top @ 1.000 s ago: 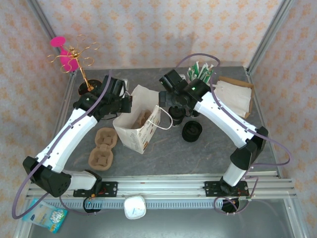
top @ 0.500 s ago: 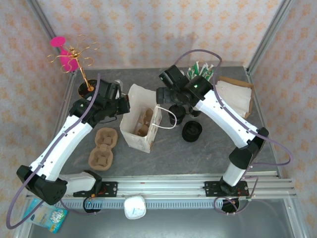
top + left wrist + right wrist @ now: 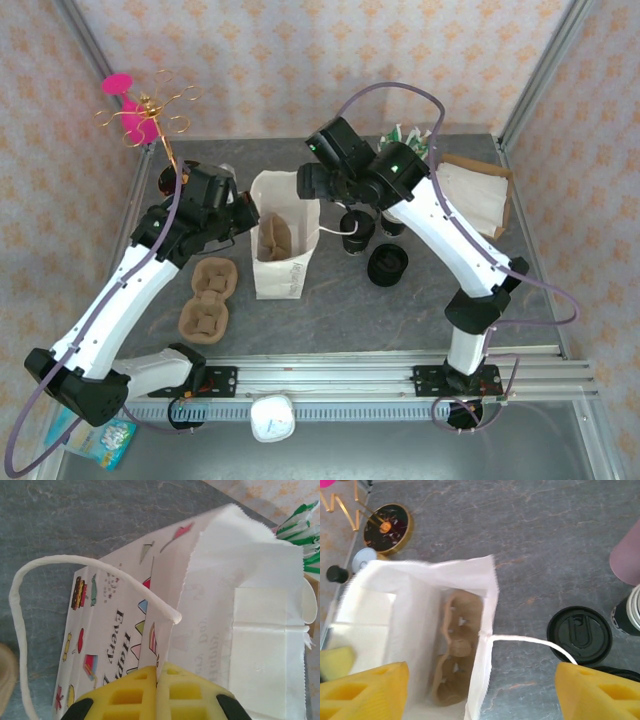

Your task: Pack the takeout coffee

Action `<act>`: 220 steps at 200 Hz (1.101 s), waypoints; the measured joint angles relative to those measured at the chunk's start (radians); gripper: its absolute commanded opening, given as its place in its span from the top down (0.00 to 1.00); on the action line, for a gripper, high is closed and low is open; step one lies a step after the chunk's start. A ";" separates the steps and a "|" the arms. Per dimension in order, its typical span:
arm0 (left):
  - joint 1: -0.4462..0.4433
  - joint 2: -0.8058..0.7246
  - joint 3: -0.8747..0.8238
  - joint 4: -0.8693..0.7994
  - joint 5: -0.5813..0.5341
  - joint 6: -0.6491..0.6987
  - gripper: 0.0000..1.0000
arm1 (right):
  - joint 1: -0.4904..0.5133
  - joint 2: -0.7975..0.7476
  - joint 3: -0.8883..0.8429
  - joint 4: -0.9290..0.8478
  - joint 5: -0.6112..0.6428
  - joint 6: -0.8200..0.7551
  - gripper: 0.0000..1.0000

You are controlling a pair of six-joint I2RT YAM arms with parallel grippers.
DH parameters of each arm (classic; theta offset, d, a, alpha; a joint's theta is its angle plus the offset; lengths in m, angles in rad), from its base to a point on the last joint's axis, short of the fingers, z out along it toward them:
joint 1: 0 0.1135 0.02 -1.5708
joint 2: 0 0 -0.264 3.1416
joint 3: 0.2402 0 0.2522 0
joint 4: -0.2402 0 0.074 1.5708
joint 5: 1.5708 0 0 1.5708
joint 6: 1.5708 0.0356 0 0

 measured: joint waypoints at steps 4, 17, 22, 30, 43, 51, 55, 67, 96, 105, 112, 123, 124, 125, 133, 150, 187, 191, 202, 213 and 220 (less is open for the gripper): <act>0.000 0.000 -0.007 0.003 0.000 -0.008 1.00 | 0.008 0.003 0.005 -0.001 -0.003 0.004 0.31; 0.000 -0.003 -0.029 0.010 0.000 -0.029 1.00 | 0.036 0.019 0.014 -0.002 -0.015 0.020 0.36; 0.000 -0.005 -0.035 0.011 0.000 -0.036 1.00 | 0.047 0.028 0.016 -0.002 -0.021 0.023 0.38; 0.000 -0.009 -0.042 0.014 0.000 -0.045 1.00 | 0.063 0.045 0.021 -0.002 -0.030 0.033 0.41; 0.000 -0.019 -0.044 0.016 0.000 -0.062 1.00 | 0.088 0.085 0.040 -0.002 -0.042 0.048 0.47; 0.000 -0.027 -0.044 0.018 0.000 -0.070 1.00 | 0.100 0.112 0.050 0.002 -0.047 0.061 0.52; 0.000 -0.032 -0.044 0.020 -0.001 -0.073 1.00 | 0.106 0.126 0.053 0.002 -0.049 0.061 0.54; 0.000 -0.044 -0.044 0.022 -0.001 -0.087 1.00 | 0.116 0.161 0.058 0.001 -0.052 0.077 0.59; 0.000 -0.072 -0.052 0.037 -0.003 -0.116 1.00 | 0.119 0.220 0.058 -0.007 -0.047 0.111 0.65; 0.000 -0.084 -0.062 0.044 -0.004 -0.120 1.00 | 0.119 0.226 0.053 -0.007 -0.043 0.119 0.66; 0.000 -0.090 -0.071 0.047 -0.004 -0.123 1.00 | 0.119 0.226 0.048 -0.007 -0.040 0.122 0.66; 0.000 -0.096 -0.080 0.048 -0.004 -0.127 1.00 | 0.119 0.226 0.047 -0.009 -0.040 0.124 0.66; 0.000 -0.096 -0.081 0.049 -0.003 -0.128 1.00 | 0.119 0.226 0.047 -0.009 -0.040 0.124 0.66; 0.000 -0.096 -0.082 0.049 -0.003 -0.128 1.00 | 0.119 0.226 0.047 -0.009 -0.040 0.124 0.66; 0.000 -0.096 -0.088 0.051 -0.003 -0.131 1.00 | 0.119 0.226 0.047 -0.009 -0.040 0.123 0.65; 0.000 -0.096 -0.100 0.052 -0.004 -0.130 1.00 | 0.119 0.226 0.047 -0.009 -0.040 0.123 0.61; 0.000 -0.098 -0.102 0.064 0.000 -0.130 1.00 | 0.119 0.217 0.046 -0.001 -0.041 0.117 0.58; 0.000 -0.098 -0.103 0.065 0.000 -0.130 1.00 | 0.119 0.215 0.046 0.000 -0.041 0.116 0.58; 0.000 -0.100 -0.105 0.066 0.000 -0.130 1.00 | 0.119 0.205 0.046 0.002 -0.042 0.113 0.57; 0.000 -0.102 -0.110 0.069 0.002 -0.130 1.00 | 0.119 0.193 0.046 0.002 -0.043 0.112 0.56; 0.000 -0.106 -0.116 0.074 0.005 -0.130 1.00 | 0.119 0.182 0.045 0.003 -0.044 0.111 0.56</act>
